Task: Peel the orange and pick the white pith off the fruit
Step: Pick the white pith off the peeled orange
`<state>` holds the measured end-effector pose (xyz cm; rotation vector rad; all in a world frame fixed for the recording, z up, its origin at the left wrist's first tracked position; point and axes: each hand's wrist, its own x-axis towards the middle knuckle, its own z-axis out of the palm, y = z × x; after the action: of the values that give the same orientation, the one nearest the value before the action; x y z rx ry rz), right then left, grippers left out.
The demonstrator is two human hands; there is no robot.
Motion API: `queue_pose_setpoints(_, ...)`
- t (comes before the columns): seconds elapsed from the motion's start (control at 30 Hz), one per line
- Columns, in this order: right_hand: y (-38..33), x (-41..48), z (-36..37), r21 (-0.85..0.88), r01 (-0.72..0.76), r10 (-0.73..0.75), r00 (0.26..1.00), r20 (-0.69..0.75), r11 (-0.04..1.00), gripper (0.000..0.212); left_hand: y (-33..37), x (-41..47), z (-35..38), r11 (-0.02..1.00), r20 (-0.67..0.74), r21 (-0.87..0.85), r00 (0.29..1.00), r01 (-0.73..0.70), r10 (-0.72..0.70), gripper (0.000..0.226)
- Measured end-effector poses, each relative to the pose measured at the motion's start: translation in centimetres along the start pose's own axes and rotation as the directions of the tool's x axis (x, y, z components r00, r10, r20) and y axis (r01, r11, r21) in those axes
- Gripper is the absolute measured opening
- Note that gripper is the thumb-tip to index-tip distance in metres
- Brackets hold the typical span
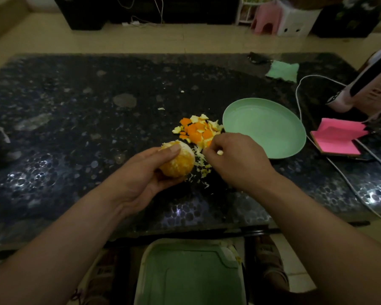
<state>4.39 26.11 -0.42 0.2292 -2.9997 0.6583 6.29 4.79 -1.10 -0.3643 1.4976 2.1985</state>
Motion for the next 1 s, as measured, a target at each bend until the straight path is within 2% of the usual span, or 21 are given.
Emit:
queue_pose_setpoints(0.1, -0.1, -0.3, -0.3, 0.078, 0.010, -0.012, 1.000, 0.027, 0.997, 0.020, 0.0, 0.1, 0.2, 1.000, 0.031, -0.023, 0.999, -0.012, 0.013, 0.047)
queue_pose_setpoints(0.2, -0.2, -0.6, -0.6, 0.221, 0.019, -0.020, 1.000, 0.004, 0.975, 0.005, 0.0, 0.1, 0.4, 0.999, 0.050, -0.027, 0.998, -0.031, 0.033, 0.045)
queue_pose_setpoints(0.33, -0.9, -1.1, -1.0, 0.392, 0.039, -0.032, 0.999, -0.023, 0.919, 0.004, -0.1, 0.0, 0.4, 0.998, 0.068, -0.001, 0.995, -0.067, 0.067, 0.050)
queue_pose_setpoints(0.43, -1.3, -1.5, -1.3, 0.436, 0.062, -0.055, 0.998, -0.029, 0.898, 0.004, 0.0, -0.1, 0.6, 0.990, 0.064, 0.069, 0.991, -0.123, 0.119, 0.052)
queue_pose_setpoints(0.57, -1.5, -1.8, -1.9, 0.395, 0.078, -0.061, 0.997, -0.056, 0.915, 0.001, 0.2, -0.4, 1.0, 0.971, 0.012, 0.134, 0.980, -0.197, 0.197, 0.053)
queue_pose_setpoints(0.7, -1.8, -2.1, -2.0, 0.341, 0.101, -0.078, 0.994, -0.079, 0.935, 0.004, 0.1, -0.6, 1.1, 0.937, -0.054, 0.261, 0.965, -0.233, 0.255, 0.065)
queue_pose_setpoints(0.87, -2.2, -2.3, -1.9, 0.144, 0.164, -0.146, 0.981, -0.127, 0.976, 0.009, -0.2, -0.6, 1.3, 0.870, -0.090, 0.411, 0.938, -0.272, 0.335, 0.069)
queue_pose_setpoints(1.0, -2.6, -2.4, -1.8, 0.049, 0.213, -0.204, 0.968, -0.144, 0.976, 0.014, -0.5, -0.7, 1.2, 0.843, -0.098, 0.452, 0.923, -0.292, 0.373, 0.066)
